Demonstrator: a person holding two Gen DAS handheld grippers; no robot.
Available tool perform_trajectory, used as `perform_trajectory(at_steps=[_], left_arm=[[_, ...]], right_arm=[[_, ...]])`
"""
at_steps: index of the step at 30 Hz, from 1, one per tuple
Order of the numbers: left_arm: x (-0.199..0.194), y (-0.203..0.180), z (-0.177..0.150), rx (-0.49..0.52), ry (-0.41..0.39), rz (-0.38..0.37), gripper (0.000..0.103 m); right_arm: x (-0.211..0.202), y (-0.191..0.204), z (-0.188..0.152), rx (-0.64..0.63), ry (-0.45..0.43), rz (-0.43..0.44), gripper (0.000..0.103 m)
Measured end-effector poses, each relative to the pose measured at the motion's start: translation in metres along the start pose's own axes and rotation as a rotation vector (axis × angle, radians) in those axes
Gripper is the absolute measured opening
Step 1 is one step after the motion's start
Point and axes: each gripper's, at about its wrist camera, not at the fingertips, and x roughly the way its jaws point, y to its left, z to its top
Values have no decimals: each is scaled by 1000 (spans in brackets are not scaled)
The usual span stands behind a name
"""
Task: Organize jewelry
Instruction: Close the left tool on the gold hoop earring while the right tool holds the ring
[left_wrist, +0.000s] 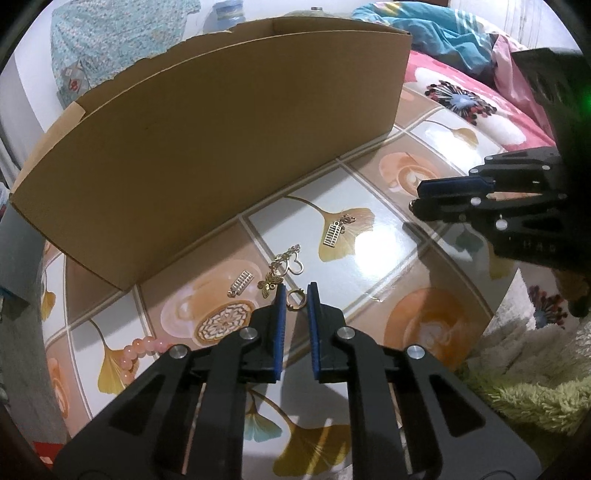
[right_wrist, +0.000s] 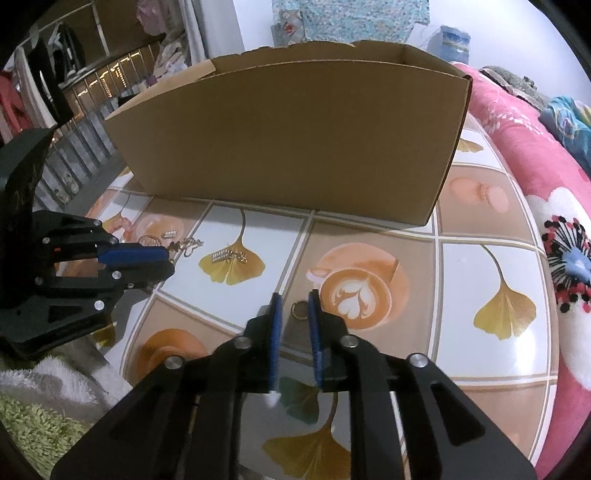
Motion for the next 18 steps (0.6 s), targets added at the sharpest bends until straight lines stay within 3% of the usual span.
perform_trajectory(at_steps=[13, 15, 18], left_arm=[[-1, -1, -1, 5, -7, -2, 10], [-1, -2, -1, 5, -8, -5, 10], [-2, -2, -2, 6, -12, -6, 10]], right_arm=[[6, 7, 0, -78, 4, -49, 21], [6, 7, 0, -82, 5, -41, 11], [7, 7, 0, -81, 2, -37, 11]])
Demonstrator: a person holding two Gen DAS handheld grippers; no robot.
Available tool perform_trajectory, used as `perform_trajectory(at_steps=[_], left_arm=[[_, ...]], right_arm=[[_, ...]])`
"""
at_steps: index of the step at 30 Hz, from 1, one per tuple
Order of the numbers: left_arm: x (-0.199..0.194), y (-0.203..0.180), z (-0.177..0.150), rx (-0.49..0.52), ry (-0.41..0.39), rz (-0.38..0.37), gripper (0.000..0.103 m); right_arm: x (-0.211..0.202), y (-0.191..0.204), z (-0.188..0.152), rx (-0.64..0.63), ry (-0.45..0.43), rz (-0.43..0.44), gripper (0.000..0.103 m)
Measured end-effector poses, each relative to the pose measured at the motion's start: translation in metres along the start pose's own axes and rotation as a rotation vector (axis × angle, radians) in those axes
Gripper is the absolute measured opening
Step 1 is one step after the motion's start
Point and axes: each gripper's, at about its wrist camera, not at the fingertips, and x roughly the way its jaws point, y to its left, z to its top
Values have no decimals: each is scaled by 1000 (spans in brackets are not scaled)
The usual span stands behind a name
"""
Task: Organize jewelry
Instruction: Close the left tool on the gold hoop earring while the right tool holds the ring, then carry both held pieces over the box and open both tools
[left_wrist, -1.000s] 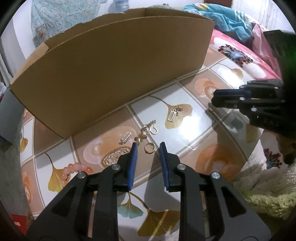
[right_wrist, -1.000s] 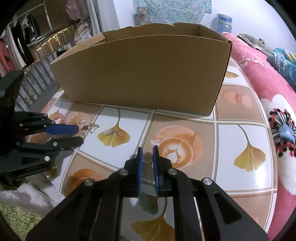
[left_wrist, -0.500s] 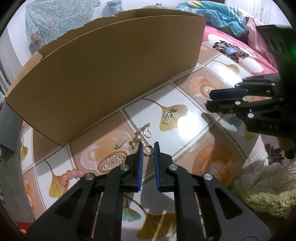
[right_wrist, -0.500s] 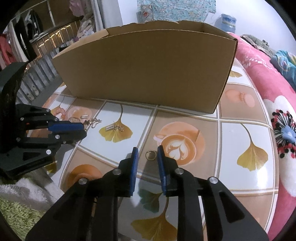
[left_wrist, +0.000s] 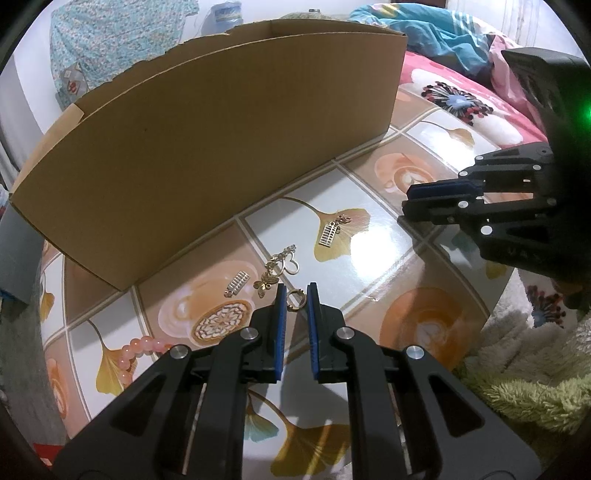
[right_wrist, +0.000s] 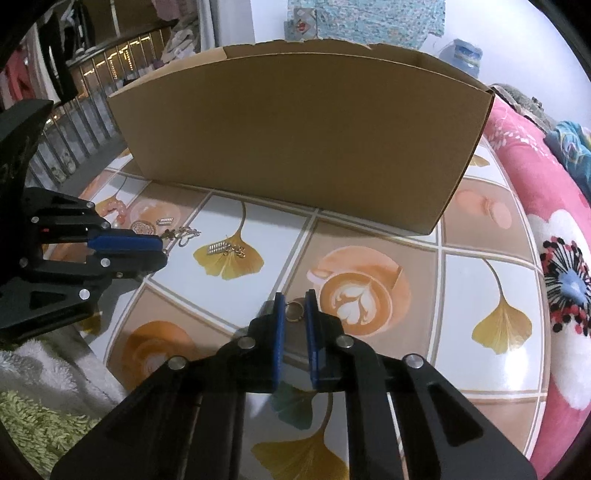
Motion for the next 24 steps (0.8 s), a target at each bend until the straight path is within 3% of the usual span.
perform_trajectory(at_steps=[14, 17, 24], left_arm=[[-26, -2, 4, 6, -74, 0, 10], [-43, 0, 13, 10, -119, -6, 10], [-92, 19, 52, 30, -288, 11, 10]], right_arm=[[-23, -10, 0, 38, -48, 24, 11], [-42, -11, 10, 35, -99, 29, 11], [-91, -18, 64, 19, -310, 74, 11]])
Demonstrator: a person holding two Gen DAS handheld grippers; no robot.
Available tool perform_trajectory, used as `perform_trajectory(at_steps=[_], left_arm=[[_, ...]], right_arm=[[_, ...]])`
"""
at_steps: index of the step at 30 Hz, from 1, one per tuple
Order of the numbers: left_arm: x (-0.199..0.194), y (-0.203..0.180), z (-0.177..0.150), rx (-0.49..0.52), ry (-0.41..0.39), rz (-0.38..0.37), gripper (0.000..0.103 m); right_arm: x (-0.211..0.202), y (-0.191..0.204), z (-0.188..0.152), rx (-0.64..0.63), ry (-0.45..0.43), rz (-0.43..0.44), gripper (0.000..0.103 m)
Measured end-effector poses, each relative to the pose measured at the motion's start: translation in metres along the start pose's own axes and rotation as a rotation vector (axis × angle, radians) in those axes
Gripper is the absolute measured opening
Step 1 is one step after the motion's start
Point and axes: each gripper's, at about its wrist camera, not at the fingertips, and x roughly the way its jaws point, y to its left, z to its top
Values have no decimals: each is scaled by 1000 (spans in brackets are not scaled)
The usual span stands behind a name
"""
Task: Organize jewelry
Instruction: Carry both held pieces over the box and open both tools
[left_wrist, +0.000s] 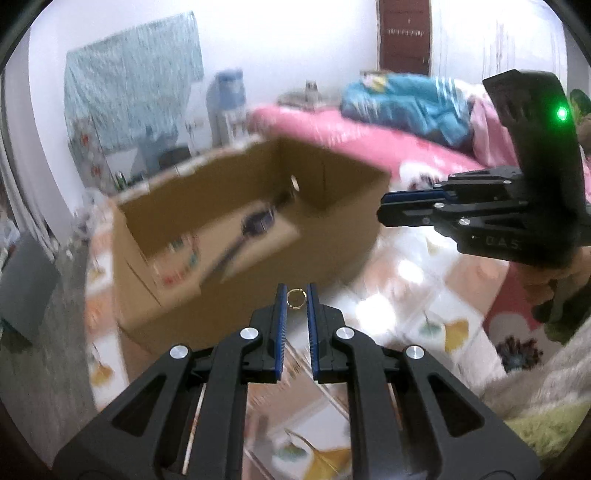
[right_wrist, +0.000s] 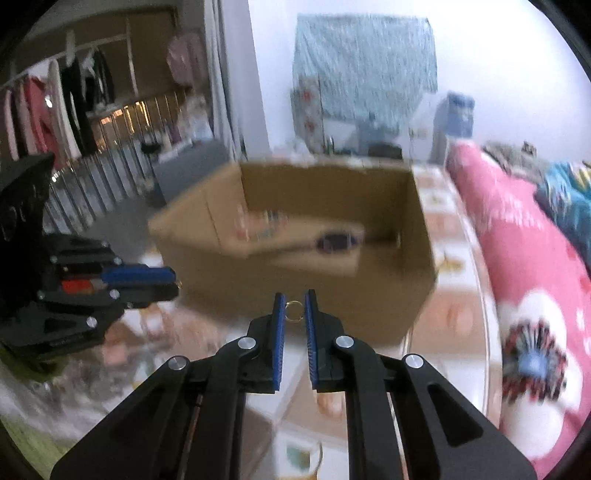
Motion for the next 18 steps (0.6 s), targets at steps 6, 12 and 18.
perform_trajectory(at_steps=[6, 12, 18], left_arm=[[35, 44, 31, -112, 22, 12, 10], [78, 69, 41, -193, 81, -45, 10], [102, 79, 38, -256, 110, -85, 15]], right_arm=[[34, -12, 42, 54, -7, 60, 11], [102, -27, 59, 126, 165, 74, 11], [121, -39, 62, 156, 197, 57, 13]])
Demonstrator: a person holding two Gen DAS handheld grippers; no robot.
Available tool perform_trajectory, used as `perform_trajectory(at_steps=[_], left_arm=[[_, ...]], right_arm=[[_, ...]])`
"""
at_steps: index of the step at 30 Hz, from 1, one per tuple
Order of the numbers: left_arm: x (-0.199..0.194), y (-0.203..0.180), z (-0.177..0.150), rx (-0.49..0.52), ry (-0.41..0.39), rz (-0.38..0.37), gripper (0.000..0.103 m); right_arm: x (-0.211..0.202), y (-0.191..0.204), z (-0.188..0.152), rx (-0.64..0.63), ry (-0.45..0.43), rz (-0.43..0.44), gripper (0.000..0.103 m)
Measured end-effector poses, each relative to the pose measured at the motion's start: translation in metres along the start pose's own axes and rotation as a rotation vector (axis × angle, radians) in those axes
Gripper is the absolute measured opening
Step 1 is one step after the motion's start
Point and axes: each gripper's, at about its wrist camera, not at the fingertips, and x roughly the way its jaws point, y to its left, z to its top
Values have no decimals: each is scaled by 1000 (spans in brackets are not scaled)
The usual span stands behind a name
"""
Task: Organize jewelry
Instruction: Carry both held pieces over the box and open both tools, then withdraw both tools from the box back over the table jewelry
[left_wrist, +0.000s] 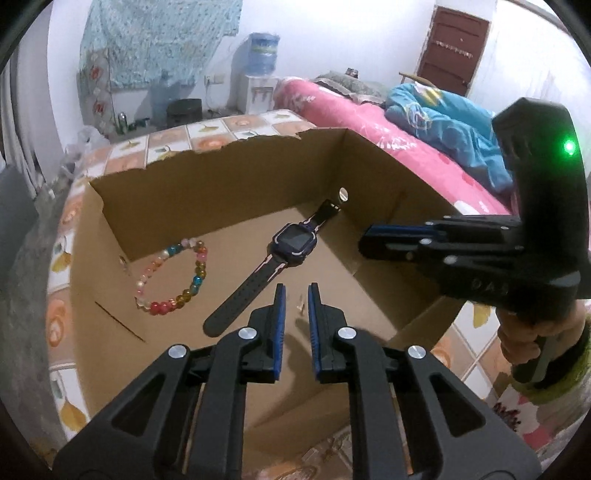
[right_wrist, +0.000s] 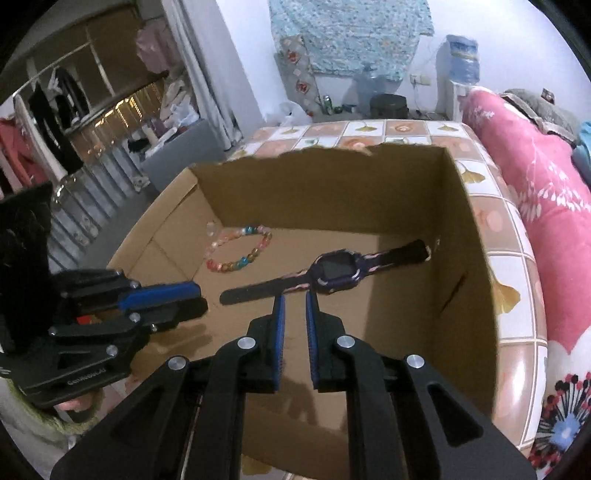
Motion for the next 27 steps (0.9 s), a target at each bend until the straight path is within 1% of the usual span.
perform_trajectory(at_steps=[1, 3, 7, 11, 13, 15, 19, 21, 23, 24, 27], left_arm=[[-2, 1, 0, -9, -9, -7, 22], [-6, 3, 0, -19, -31, -10, 30], [-15, 7, 3, -40, -64, -23, 30], [-35, 10, 4, -62, -118, -24, 30], [-49, 9, 2, -66, -152, -22, 30], [-62, 8, -1, -66, -174, -15, 30], [-89, 4, -17, -56, -203, 2, 34], [-99, -2, -29, -41, -203, 6, 36], [-106, -8, -42, -23, -190, 5, 39], [-107, -11, -50, -15, -173, 0, 41], [-101, -20, -71, 0, -111, -17, 42]], right_arm=[[-3, -5, 2, 12, -12, 4, 15], [-12, -12, 4, 35, -42, 7, 24], [-28, -22, 6, 62, -93, 6, 25], [-54, -27, 4, 75, -160, 6, 26], [-68, -27, 1, 74, -193, 15, 30], [-81, -27, -3, 67, -222, 25, 33], [-106, -19, -22, 21, -263, 72, 33], [-115, -14, -35, -5, -270, 106, 33], [-118, -10, -51, -22, -258, 138, 33], [-117, -7, -62, -25, -242, 154, 33], [-109, -2, -85, -7, -190, 184, 33]])
